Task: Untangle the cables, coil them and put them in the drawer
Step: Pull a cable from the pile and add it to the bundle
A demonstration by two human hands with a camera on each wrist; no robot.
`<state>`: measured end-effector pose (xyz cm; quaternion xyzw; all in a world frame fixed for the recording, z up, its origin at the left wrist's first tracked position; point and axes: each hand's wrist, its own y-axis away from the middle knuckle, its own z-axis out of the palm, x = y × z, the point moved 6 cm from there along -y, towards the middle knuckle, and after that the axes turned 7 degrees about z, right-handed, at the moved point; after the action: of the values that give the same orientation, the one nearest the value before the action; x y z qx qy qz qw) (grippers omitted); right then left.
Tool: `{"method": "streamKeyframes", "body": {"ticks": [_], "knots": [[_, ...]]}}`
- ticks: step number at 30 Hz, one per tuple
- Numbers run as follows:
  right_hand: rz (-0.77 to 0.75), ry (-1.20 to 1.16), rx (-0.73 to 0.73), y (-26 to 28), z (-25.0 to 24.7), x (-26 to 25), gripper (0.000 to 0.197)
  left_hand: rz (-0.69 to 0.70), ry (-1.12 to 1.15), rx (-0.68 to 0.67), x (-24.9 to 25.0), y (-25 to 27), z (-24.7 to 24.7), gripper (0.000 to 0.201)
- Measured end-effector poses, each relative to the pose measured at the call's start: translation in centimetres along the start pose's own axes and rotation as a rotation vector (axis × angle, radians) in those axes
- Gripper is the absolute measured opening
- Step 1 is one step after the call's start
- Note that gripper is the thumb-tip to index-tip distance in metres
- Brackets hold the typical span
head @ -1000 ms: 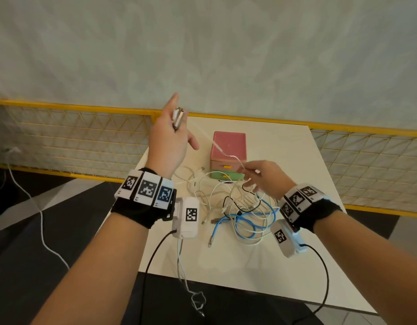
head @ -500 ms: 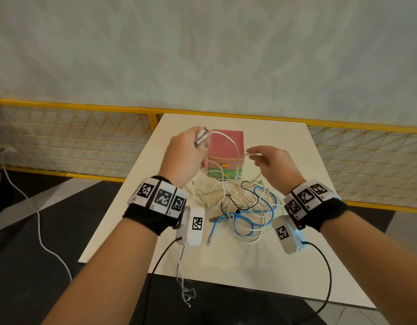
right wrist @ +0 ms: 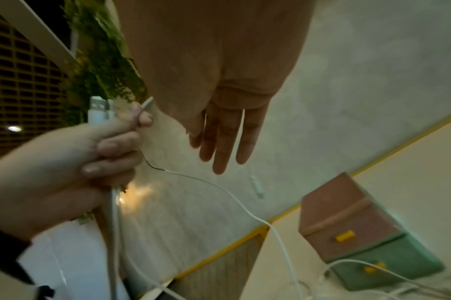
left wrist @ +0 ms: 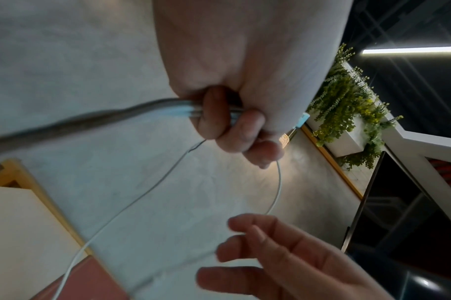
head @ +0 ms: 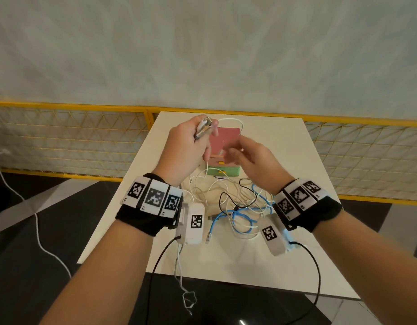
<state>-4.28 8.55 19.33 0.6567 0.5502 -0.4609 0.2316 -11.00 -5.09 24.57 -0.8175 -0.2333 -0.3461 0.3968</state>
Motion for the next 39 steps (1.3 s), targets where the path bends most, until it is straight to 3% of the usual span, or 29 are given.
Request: {"method": "streamKeyframes", "body": {"ticks": [2, 4, 6, 8, 11, 13, 16, 18, 21, 24, 25, 27, 29, 33, 36, 38, 39], "knots": [[0.014, -0.065, 0.121, -0.1, -1.0, -0.8, 0.014, 0.001, -0.015, -0.024, 0.0, 0.0, -0.5, 0.029], [-0.039, -0.023, 0.302, 0.3, -2.8, -1.9, 0.033, 0.007, -0.032, -0.055, -0.1, 0.1, -0.8, 0.028], [-0.11, 0.061, 0.331, 0.7, -3.7, -3.4, 0.041, 0.022, -0.044, -0.077, 0.0, 0.3, -0.6, 0.028], [-0.146, 0.178, 0.223, 0.8, -3.4, -4.4, 0.033, 0.029, -0.04, -0.113, 0.1, 0.7, 0.0, 0.027], [-0.104, 0.327, 0.094, 2.1, -2.9, -5.2, 0.002, 0.019, 0.011, -0.17, 0.6, 1.5, 0.9, 0.023], [-0.034, 0.373, -0.054, 3.5, -2.8, -5.3, 0.013, 0.003, 0.089, -0.131, 0.9, 1.9, 0.5, 0.023], [0.081, 0.415, -0.491, 6.9, -1.3, -5.5, 0.016, -0.069, 0.18, -0.09, 1.1, 2.1, -0.1, 0.036], [0.12, 0.418, -0.627, 8.6, -0.6, -5.6, 0.025, -0.097, 0.247, -0.135, 1.8, 2.3, 0.1, 0.05], [0.061, 0.38, -0.464, 8.4, -0.8, -6.0, 0.027, -0.053, 0.306, -0.243, 3.7, 2.9, 1.1, 0.057], [-0.04, 0.33, -0.227, 7.8, -1.3, -6.1, 0.009, 0.05, 0.337, -0.305, 5.8, 3.6, 2.0, 0.059], [-0.042, 0.308, -0.203, 7.8, -1.2, -5.8, 0.017, 0.091, 0.334, -0.321, 6.3, 3.7, 2.2, 0.059], [-0.038, 0.209, -0.253, 8.2, -0.3, -5.6, 0.031, 0.15, 0.309, -0.348, 7.5, 3.9, 2.6, 0.062], [-0.074, 0.045, -0.316, 8.9, 0.9, -6.2, 0.025, 0.167, 0.265, -0.388, 7.9, 4.1, 3.0, 0.068], [0.008, -0.276, -0.328, 10.2, 2.0, -6.1, 0.022, -0.01, 0.243, -0.46, 7.0, 5.1, 4.2, 0.058], [0.132, -0.314, -0.243, 10.6, 2.3, -5.0, 0.021, 0.026, 0.365, -0.316, 7.0, 5.5, 4.0, 0.023], [0.135, -0.313, -0.201, 10.8, 2.2, -4.5, 0.022, 0.081, 0.478, -0.193, 7.1, 5.6, 3.4, 0.03], [0.127, -0.314, -0.195, 10.9, 2.2, -4.4, 0.022, 0.087, 0.509, -0.175, 7.1, 5.7, 3.4, 0.02]]}}
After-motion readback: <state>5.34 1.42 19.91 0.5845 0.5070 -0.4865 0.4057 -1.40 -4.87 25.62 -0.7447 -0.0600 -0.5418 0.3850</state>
